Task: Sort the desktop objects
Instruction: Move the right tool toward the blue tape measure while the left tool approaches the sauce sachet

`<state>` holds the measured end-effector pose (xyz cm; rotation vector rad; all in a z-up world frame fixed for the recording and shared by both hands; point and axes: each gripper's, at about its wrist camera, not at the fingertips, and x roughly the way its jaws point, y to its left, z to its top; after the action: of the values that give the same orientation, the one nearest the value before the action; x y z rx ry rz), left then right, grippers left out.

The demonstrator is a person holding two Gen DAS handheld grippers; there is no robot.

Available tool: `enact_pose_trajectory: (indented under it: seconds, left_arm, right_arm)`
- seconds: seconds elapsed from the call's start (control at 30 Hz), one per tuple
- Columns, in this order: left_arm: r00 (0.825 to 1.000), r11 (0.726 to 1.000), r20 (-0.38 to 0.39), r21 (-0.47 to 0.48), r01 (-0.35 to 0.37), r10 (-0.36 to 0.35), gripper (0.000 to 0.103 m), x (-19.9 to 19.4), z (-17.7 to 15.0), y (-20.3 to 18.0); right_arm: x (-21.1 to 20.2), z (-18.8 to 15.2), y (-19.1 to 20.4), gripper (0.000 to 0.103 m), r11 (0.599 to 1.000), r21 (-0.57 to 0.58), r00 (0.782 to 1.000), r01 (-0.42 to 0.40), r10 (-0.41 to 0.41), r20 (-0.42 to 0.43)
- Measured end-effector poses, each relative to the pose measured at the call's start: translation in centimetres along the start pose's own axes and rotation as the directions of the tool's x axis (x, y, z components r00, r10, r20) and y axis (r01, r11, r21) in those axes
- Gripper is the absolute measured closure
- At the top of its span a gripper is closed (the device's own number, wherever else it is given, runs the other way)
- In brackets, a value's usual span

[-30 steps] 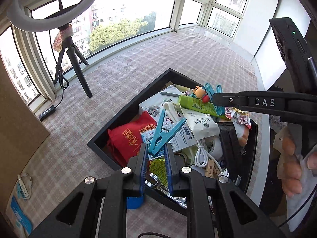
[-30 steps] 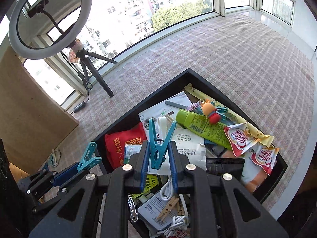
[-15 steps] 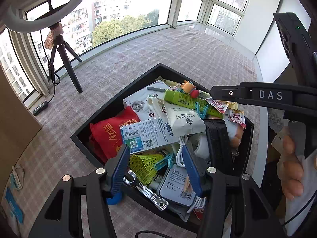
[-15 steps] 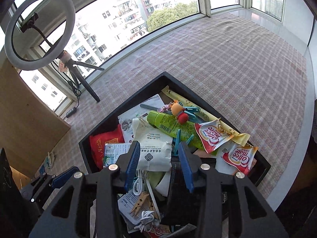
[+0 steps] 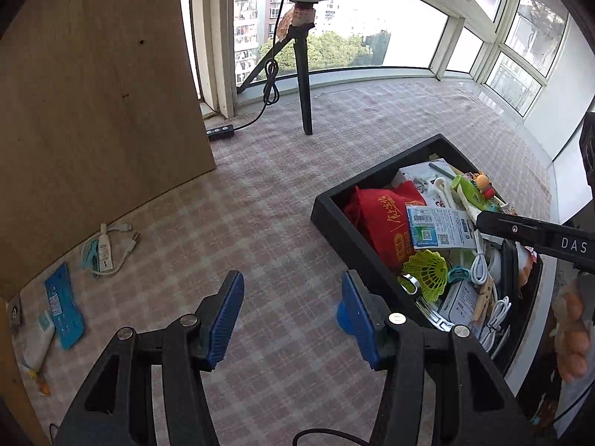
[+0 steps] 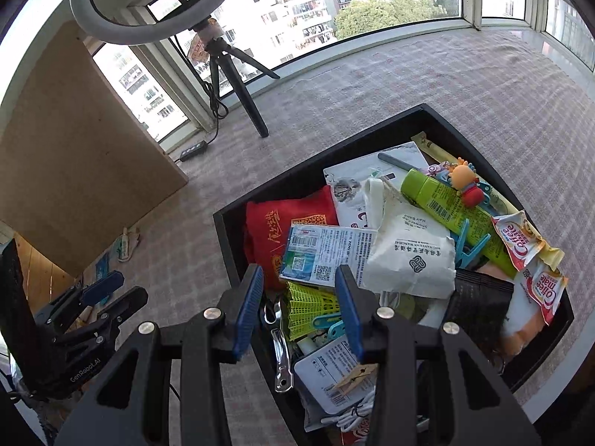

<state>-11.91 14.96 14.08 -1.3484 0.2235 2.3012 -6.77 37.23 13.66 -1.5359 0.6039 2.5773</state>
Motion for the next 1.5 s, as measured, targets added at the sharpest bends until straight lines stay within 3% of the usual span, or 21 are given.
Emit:
enact_pose_trajectory:
  seconds: [0.17,0.37,0.53,0.6,0.77,0.83,0.97,1.13,1.5]
  left_arm:
    - [0.994,0.992,-0.013,-0.055,-0.112,0.111,0.051,-1.1,-1.7,7.7]
    - [0.969,0.959,-0.068,-0.143,-0.244,0.236,0.050,-2.6,-5.2,17.8]
    - [0.944,0.904,-0.108,-0.273,-0.329,0.311,0.049,-4.5,-9.1,25.7]
    - [0.936,0.878,-0.128,-0.323,-0.352,0.328,0.043,-4.8,-10.7,28.2]
    - [0.922,0.840,-0.167,-0.381,-0.387,0.349,0.039,-4.4,-14.3,31.5]
    - [0.923,0.841,-0.171,-0.380,-0.386,0.346,0.036,-4.1,-15.3,32.0]
    - [0.927,0.848,-0.175,-0.376,-0.375,0.333,0.036,-3.2,-16.6,32.5]
    - [0.938,0.853,-0.168,-0.392,-0.345,0.302,0.036,-2.4,-17.2,32.9]
    - [0.947,0.857,-0.154,-0.403,-0.321,0.283,0.036,-1.3,-17.0,33.6]
  right_arm:
    - [1.5,-0.3,5.7,0.063,0.991,-0.111,0.996,-0.078,0.073,-0.050]
    - [3.6,-1.0,13.7,0.063,0.954,-0.252,0.984,-0.160,0.135,-0.113]
    - [5.6,-2.3,18.2,0.063,0.923,-0.333,0.976,-0.193,0.146,-0.160]
    - [6.6,-2.7,18.7,0.063,0.917,-0.341,0.970,-0.208,0.148,-0.193]
    - [7.8,-3.4,16.8,0.059,0.930,-0.307,0.962,-0.201,0.130,-0.238]
    - [7.8,-3.7,15.0,0.055,0.947,-0.264,0.961,-0.184,0.116,-0.253]
    - [7.5,-5.0,11.6,0.054,0.977,-0.159,0.959,-0.144,0.098,-0.267]
    - [8.5,-6.9,10.0,0.054,0.996,-0.072,0.960,-0.055,0.033,-0.277]
    - [11.5,-8.2,7.2,0.055,0.981,0.146,0.971,0.128,-0.095,-0.219]
